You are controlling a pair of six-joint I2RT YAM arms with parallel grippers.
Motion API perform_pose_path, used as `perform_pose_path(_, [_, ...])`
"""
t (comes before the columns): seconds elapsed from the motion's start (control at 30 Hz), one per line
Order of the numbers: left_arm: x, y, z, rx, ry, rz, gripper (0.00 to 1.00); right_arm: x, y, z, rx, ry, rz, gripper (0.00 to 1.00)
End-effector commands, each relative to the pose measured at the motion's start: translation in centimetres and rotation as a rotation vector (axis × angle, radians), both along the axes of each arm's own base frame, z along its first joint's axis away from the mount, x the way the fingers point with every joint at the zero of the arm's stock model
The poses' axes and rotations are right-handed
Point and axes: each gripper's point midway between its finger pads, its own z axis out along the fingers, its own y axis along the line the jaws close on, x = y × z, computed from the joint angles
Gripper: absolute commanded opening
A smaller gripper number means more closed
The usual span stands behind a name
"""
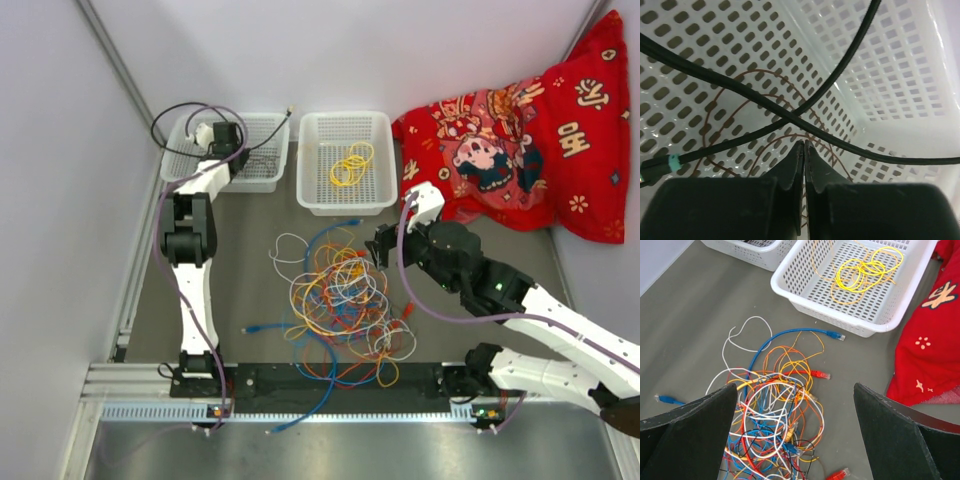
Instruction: Untangle the cables
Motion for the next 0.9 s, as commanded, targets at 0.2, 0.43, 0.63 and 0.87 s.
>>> perform_pose_path(0.2, [0.9,0.7,7.9,-0.059,-0.203,0.011,0.69,0.2,-0.1,1.5,0.044,-0.044,-0.008,0.99])
perform_pose_path(0.43, [3.6,-4.2,8.7,-0.397,-0.338,-0.082,0.99,0.5,0.4,1.3,0.044,-0.038,-0.003,0.99])
perform_pose_path(0.63, [4.9,-6.9,6.3,-0.520,-0.331,-0.047,0.98,0.6,0.1,1.4,0.025,-0.043,-0.016,0.99])
perform_pose_path(0.87, [5.9,-8.1,3.7,-0.544,-0.292,-0.026,0.81,0.9,0.0,1.1,0.009,-0.043,-0.026,0.99])
